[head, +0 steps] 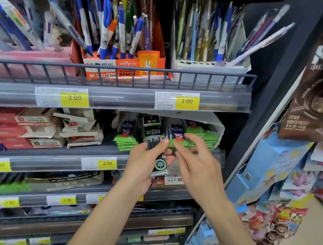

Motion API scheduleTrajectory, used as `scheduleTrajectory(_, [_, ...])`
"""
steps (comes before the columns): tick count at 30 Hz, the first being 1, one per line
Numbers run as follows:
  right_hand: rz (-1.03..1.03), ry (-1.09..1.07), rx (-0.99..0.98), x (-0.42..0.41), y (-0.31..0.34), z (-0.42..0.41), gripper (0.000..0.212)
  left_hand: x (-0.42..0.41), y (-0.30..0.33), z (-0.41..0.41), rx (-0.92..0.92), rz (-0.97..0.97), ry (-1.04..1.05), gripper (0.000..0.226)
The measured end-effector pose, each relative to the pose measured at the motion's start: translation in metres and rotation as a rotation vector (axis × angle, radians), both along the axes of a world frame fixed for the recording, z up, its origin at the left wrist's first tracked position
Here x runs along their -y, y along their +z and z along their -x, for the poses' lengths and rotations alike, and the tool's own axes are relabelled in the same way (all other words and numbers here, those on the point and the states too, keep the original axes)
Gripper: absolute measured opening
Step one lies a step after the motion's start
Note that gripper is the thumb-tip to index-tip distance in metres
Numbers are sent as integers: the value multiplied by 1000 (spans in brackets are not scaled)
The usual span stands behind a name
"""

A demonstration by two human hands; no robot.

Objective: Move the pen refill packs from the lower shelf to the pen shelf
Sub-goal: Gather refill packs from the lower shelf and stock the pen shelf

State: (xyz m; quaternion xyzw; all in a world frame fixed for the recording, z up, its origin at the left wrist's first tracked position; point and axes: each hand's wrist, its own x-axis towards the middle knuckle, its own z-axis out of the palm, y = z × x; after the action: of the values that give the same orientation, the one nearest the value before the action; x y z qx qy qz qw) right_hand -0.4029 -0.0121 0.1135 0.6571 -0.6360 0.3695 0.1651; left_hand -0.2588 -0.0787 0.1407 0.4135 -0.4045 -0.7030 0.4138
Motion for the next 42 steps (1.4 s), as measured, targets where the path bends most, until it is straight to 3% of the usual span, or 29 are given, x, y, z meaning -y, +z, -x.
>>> scheduleTrajectory(6, [102,-40,-176,34,5,9,27,6,10,-13,119,-44,-23,28])
scheduleTrajectory(12, [176,-105,-148,47,2,10,21,16,16,-33,260,108,3,15])
scheduleTrajectory(17, [243,-81,-72,43,-3,8,21,26,19,-26,454,274,35,43])
scheduleTrajectory(21, [292,28,-6,29,-3,-1,27,38,22,-16,557,389,70,40])
scheduleTrajectory(25, [296,269,-37,16,-9,-17,27,47,23,-12,582,425,145,36])
scheduleTrajectory(27, [299,289,-84,18,-12,-19,26,47,22,-14,615,470,168,33])
scheduleTrajectory(31, [322,204,-190,38,-12,-15,15,38,19,-25,799,668,190,24])
scheduleTrajectory(34, [329,180,-226,55,-8,-14,11,28,10,-37,996,930,300,20])
scheduleTrajectory(38, [305,108,-261,71,3,-17,13,16,-7,-50,1077,1229,367,22])
scheduleTrajectory(42, [260,55,-290,75,5,-24,18,21,-15,-50,1147,1276,266,37])
